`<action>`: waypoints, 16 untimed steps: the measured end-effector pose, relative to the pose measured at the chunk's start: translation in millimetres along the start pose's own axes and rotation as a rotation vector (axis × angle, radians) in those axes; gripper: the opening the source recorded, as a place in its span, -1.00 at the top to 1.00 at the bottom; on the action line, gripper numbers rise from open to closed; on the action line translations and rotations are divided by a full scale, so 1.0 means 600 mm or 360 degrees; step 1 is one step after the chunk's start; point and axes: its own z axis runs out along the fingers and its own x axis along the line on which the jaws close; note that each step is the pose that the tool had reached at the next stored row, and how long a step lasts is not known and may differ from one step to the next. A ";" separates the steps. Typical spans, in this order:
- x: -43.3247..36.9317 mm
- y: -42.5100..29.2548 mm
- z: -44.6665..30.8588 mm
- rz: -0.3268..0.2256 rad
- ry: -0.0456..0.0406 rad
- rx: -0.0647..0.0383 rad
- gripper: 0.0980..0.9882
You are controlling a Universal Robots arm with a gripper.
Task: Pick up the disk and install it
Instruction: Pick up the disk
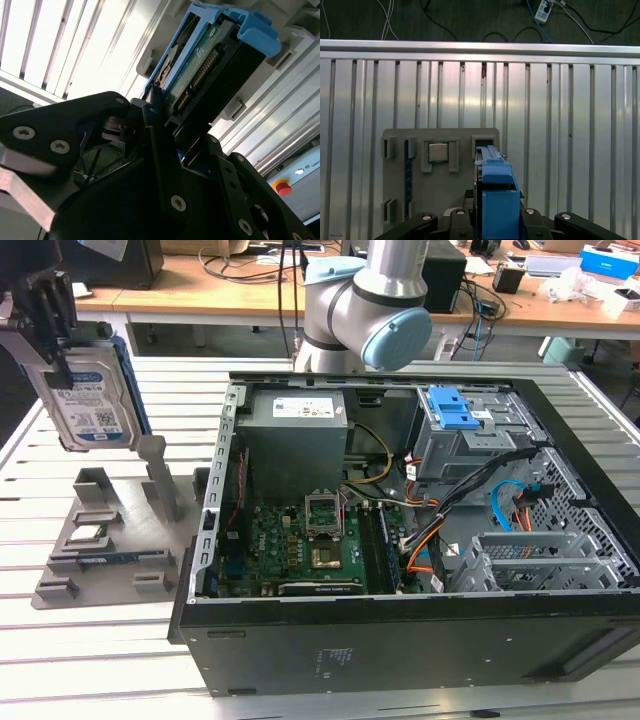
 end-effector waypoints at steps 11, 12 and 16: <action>0.000 0.002 -0.034 0.0000 0.0000 0.0000 0.40; 0.000 0.002 -0.035 0.0000 0.0000 0.0000 0.40; 0.000 0.002 -0.041 0.0000 0.0000 0.0000 0.40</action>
